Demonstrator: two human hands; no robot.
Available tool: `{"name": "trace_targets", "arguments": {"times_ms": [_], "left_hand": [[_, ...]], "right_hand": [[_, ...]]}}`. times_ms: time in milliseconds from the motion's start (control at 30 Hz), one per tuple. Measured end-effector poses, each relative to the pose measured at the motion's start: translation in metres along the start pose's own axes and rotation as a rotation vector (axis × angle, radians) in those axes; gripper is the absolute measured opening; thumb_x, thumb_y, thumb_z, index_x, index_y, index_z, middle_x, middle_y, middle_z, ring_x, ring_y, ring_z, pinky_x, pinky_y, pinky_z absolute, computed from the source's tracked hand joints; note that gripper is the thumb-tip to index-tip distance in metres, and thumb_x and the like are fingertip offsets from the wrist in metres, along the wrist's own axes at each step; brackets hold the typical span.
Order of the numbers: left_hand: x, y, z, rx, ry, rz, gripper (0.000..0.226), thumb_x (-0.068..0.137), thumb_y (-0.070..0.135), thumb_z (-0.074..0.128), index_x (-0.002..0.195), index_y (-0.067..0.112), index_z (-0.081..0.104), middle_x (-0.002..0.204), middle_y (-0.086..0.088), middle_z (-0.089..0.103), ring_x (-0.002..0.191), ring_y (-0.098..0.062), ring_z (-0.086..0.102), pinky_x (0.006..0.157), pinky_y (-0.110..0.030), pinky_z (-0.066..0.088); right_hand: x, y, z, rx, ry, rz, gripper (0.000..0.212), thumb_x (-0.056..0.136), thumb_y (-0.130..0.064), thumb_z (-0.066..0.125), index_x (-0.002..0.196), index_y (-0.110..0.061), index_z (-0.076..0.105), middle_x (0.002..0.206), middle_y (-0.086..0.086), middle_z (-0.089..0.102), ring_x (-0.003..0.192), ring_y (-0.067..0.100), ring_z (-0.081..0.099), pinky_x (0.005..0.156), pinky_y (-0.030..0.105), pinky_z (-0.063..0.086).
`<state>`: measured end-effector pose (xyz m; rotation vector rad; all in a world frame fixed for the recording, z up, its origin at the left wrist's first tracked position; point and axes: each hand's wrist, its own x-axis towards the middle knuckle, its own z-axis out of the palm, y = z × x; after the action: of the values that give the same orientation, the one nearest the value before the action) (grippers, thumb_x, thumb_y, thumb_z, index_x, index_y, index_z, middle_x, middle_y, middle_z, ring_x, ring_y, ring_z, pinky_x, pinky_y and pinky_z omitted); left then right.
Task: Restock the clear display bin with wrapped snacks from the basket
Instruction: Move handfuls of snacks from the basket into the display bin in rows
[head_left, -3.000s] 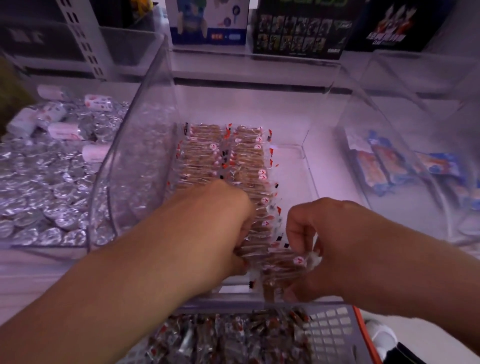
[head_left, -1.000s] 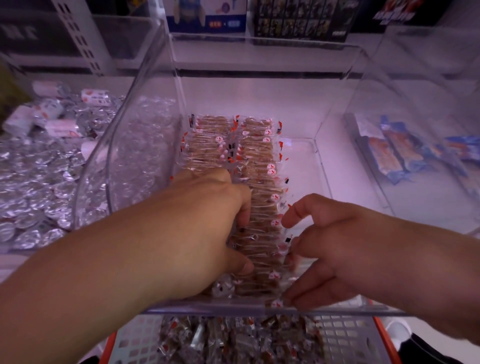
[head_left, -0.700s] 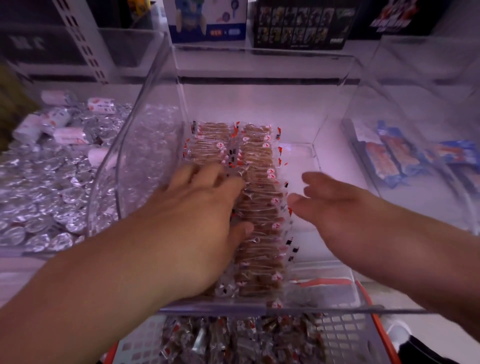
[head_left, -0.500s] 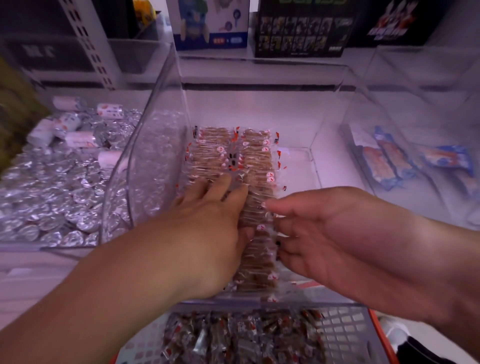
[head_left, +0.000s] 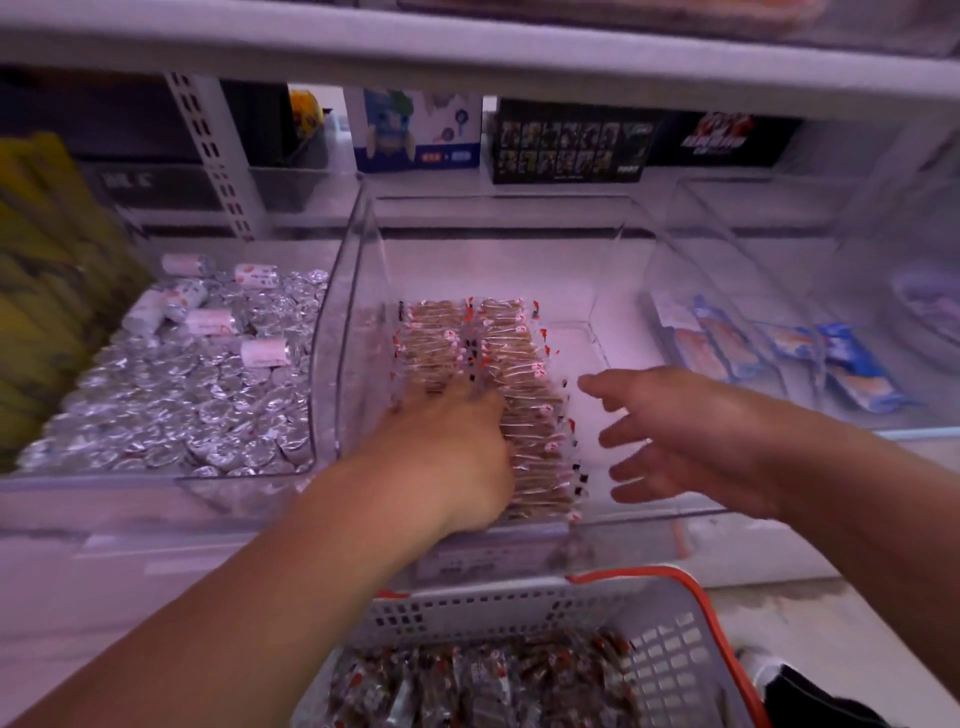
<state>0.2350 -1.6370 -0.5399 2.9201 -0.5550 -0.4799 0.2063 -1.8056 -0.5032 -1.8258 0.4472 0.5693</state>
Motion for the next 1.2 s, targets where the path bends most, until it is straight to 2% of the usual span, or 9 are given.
{"name": "trace_targets", "arguments": {"times_ms": [167,267,400,533,633,733,900,1100,1200], "left_hand": [[0.005,0.002,-0.001,0.007,-0.093,-0.008,0.061,0.094,0.028,0.048,0.151,0.022,0.028,0.158,-0.008,0.024,0.144,-0.04,0.025,0.117,-0.049,0.028],[0.007,0.003,0.0,-0.003,-0.102,-0.004,0.067,0.094,0.029,0.046,0.155,0.021,0.02,0.163,-0.008,0.017,0.147,-0.038,0.02,0.118,-0.049,0.024],[0.005,0.002,0.0,-0.093,-0.088,-0.073,0.079,0.095,0.031,0.047,0.157,0.031,-0.003,0.166,-0.001,-0.008,0.15,-0.041,0.0,0.12,-0.054,0.014],[0.01,0.0,0.005,-0.054,-0.111,-0.055,0.074,0.097,0.031,0.04,0.158,0.025,-0.001,0.165,-0.007,-0.011,0.15,-0.041,-0.002,0.121,-0.055,0.009],[0.013,-0.006,0.005,-0.032,-0.131,-0.078,0.074,0.095,0.029,0.041,0.158,0.024,0.001,0.165,-0.011,-0.009,0.15,-0.042,0.001,0.121,-0.055,0.009],[0.011,-0.008,0.004,-0.051,-0.151,-0.073,0.073,0.096,0.028,0.04,0.158,0.029,0.0,0.165,-0.01,-0.012,0.15,-0.042,-0.001,0.121,-0.055,0.008],[0.01,-0.01,0.003,-0.052,-0.154,-0.04,0.072,0.098,0.027,0.039,0.158,0.028,0.0,0.165,-0.008,-0.01,0.151,-0.04,-0.004,0.121,-0.055,0.007],[0.008,-0.006,-0.002,-0.057,-0.178,-0.058,0.069,0.098,0.024,0.04,0.158,0.025,0.004,0.166,-0.009,-0.005,0.151,-0.041,0.002,0.121,-0.055,0.011],[-0.009,0.003,-0.01,-0.123,0.021,-0.058,0.046,0.099,0.024,0.043,0.144,0.013,0.044,0.148,-0.017,0.045,0.133,-0.036,0.046,0.108,-0.045,0.04]], "right_hand": [[-0.009,-0.003,0.017,-0.042,-0.237,-0.054,0.058,0.101,-0.029,0.045,0.051,-0.037,0.073,0.055,-0.002,0.068,0.046,0.01,0.063,0.053,0.024,0.057],[-0.004,-0.009,0.007,-0.073,-0.181,-0.022,0.036,0.099,-0.041,0.046,0.091,-0.027,0.078,0.087,0.01,0.074,0.074,0.026,0.071,0.072,0.039,0.06],[0.025,-0.015,0.003,-0.221,0.25,-0.086,0.065,0.098,-0.06,0.035,0.149,-0.019,0.034,0.155,0.009,0.035,0.138,0.031,0.037,0.11,0.045,0.035],[0.051,-0.01,0.027,0.118,-0.076,-0.078,0.06,0.101,-0.061,0.023,0.115,-0.021,0.065,0.101,-0.003,0.074,0.092,0.012,0.065,0.08,0.029,0.046],[0.058,-0.01,0.025,0.098,-0.202,-0.087,0.068,0.099,-0.065,0.019,0.119,-0.018,0.063,0.106,-0.001,0.074,0.09,0.011,0.069,0.082,0.027,0.05],[0.069,-0.031,0.018,0.055,0.06,-0.118,0.066,0.102,-0.058,0.024,0.152,-0.016,0.027,0.157,0.005,0.034,0.143,0.021,0.034,0.118,0.041,0.027],[0.099,-0.048,0.027,0.193,0.082,-0.1,0.073,0.101,-0.06,0.019,0.157,-0.014,0.008,0.164,0.006,0.009,0.151,0.023,0.01,0.123,0.042,0.011],[0.099,-0.05,0.035,0.116,0.1,-0.139,0.07,0.103,-0.056,0.02,0.157,-0.012,0.011,0.164,0.007,0.012,0.151,0.027,0.012,0.122,0.044,0.011],[0.063,-0.051,0.033,-0.125,0.344,-0.365,0.051,0.105,-0.038,0.035,0.148,-0.012,0.039,0.152,0.009,0.041,0.139,0.028,0.039,0.11,0.034,0.03]]}}
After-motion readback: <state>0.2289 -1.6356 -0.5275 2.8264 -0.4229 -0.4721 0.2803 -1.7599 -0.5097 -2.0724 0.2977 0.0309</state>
